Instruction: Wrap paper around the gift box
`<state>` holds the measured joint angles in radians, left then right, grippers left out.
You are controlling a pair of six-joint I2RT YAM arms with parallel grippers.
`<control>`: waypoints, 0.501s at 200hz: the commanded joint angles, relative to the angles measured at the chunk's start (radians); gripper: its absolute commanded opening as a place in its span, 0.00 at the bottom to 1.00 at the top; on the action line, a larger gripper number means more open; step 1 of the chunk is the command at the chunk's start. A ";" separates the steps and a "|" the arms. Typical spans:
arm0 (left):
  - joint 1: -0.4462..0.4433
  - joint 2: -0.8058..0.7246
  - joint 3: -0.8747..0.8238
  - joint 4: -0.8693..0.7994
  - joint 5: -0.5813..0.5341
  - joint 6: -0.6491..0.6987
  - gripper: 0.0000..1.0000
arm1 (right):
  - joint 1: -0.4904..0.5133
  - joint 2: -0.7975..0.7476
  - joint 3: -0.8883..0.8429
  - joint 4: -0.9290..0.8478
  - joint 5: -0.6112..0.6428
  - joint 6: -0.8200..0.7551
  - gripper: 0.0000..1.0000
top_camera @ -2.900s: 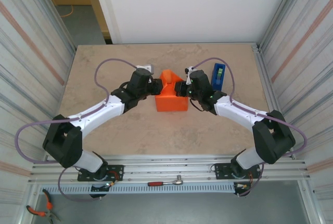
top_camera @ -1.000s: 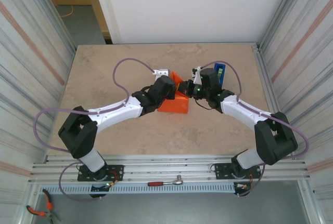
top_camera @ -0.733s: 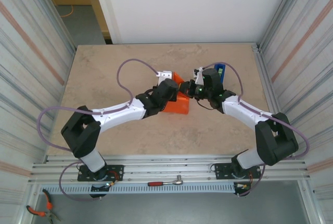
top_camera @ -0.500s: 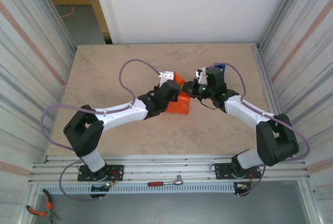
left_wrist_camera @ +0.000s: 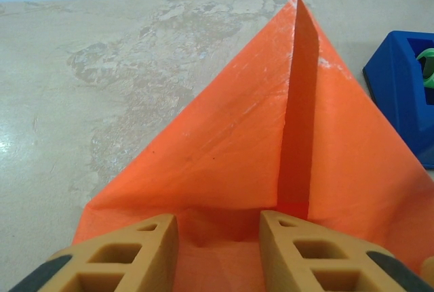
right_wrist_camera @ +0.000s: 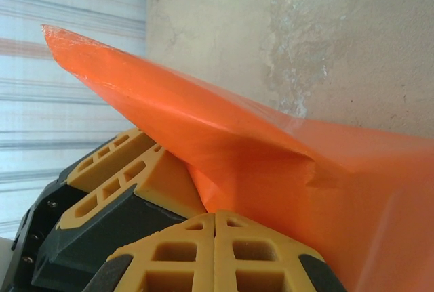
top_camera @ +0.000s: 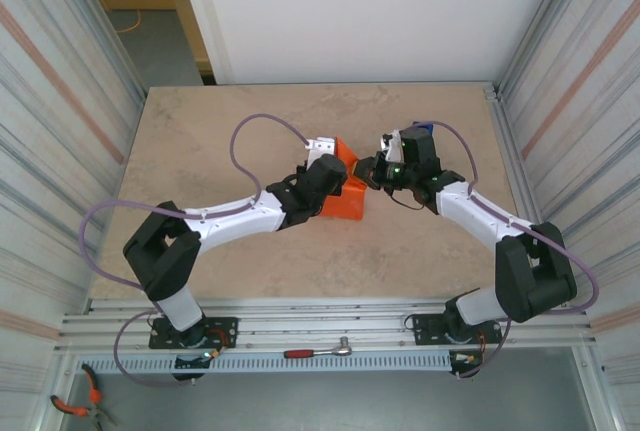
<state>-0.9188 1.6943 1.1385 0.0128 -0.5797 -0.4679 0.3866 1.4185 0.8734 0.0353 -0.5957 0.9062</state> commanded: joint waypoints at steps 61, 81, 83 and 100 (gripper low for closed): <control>0.030 -0.051 -0.098 -0.067 0.264 -0.181 0.43 | 0.044 -0.011 -0.011 -0.189 0.079 -0.155 0.00; 0.031 -0.062 -0.103 -0.041 0.278 -0.194 0.43 | 0.047 -0.010 -0.013 -0.198 0.087 -0.165 0.00; 0.031 -0.060 -0.104 -0.039 0.278 -0.195 0.43 | 0.047 -0.009 -0.012 -0.200 0.087 -0.166 0.00; 0.033 -0.062 -0.112 -0.019 0.287 -0.204 0.44 | 0.051 -0.008 -0.013 -0.205 0.095 -0.173 0.00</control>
<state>-0.8764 1.6157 1.0794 0.0578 -0.4057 -0.5922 0.4210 1.3956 0.8757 -0.0166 -0.5453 0.7780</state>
